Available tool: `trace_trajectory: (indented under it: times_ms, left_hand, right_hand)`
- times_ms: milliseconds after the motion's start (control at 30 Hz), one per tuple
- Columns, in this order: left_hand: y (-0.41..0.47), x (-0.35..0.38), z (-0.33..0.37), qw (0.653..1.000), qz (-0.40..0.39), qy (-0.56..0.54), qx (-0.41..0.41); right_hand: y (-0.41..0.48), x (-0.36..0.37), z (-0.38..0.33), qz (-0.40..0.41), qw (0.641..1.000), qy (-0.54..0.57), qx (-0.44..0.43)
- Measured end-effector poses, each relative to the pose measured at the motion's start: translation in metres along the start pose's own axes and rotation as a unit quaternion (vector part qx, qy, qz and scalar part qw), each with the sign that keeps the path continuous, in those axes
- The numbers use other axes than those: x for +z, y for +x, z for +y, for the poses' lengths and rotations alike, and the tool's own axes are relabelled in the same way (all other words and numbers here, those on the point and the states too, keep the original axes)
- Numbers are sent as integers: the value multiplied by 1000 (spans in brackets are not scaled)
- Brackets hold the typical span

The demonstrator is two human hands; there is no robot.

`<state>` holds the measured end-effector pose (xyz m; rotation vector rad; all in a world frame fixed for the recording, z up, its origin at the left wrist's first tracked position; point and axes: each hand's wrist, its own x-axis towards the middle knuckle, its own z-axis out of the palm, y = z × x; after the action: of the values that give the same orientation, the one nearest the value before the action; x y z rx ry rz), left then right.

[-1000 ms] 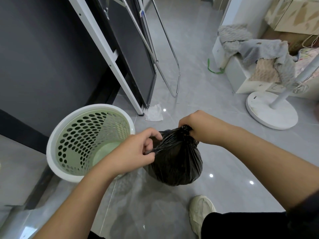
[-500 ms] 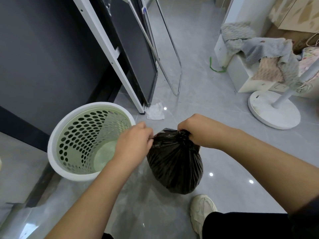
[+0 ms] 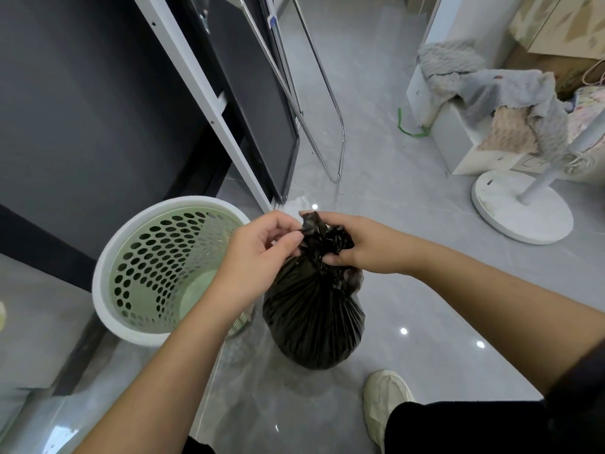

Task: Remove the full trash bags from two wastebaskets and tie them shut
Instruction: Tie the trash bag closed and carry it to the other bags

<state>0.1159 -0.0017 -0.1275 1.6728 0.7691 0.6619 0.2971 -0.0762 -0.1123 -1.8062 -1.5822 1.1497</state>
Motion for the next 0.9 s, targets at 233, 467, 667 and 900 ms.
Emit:
trace_trajectory:
  times_ms: [233,467,667,900]
  left_hand:
    - [-5,-9,-1,999,46,-11,-12]
    - [-11,-10,-4,995,93,23,-18]
    - [-23,23,-19,979,-59,181,-68]
    - [-12,20,-23,985,60,148,-73]
  right_hand:
    - [5,6,-3,28,989,140,44]
    - [10,9,-12,68,964,242,84]
    - [13,10,-12,115,962,218,114]
    - [12,4,-9,90,987,95,89]
